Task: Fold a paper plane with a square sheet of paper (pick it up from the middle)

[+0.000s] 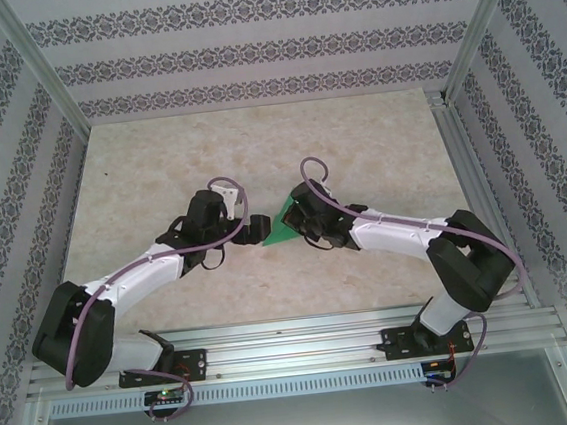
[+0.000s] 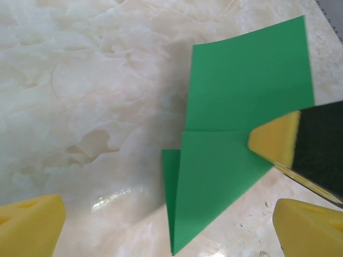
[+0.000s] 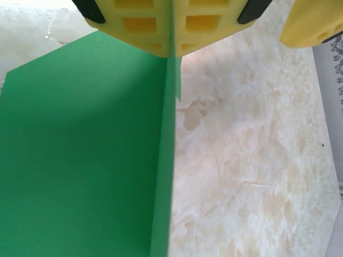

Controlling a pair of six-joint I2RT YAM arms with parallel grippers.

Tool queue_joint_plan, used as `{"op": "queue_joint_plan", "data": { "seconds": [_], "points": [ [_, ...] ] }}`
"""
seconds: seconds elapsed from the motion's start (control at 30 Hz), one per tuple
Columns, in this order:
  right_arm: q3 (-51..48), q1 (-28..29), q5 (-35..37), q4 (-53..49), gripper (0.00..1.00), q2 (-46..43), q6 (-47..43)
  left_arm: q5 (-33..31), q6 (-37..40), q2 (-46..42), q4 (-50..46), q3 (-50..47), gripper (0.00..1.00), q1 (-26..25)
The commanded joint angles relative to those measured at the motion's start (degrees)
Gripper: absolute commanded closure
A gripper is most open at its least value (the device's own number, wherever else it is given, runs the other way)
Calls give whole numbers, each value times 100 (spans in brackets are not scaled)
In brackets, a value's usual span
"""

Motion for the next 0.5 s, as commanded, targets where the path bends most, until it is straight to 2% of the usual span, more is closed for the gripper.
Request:
{"op": "queue_joint_plan", "data": {
  "seconds": [0.0, 0.13, 0.17, 0.27, 0.47],
  "points": [
    [-37, 47, 66, 101, 96, 238, 534, 181, 729, -48, 502, -193, 0, -42],
    [-92, 49, -108, 396, 95, 484, 815, -190, 1316, 121, 141, -110, 6, -310],
    [-83, 52, -149, 426, 94, 540, 872, -157, 1472, 244, 99, -64, 11, -349],
    [-91, 35, -234, 476, 91, 635, 1017, -58, 1803, 443, 517, -226, 21, -567],
    [-247, -48, -403, 636, 85, 661, 1281, 238, 2045, 617, 1392, -535, 29, -610]
  ]
}}
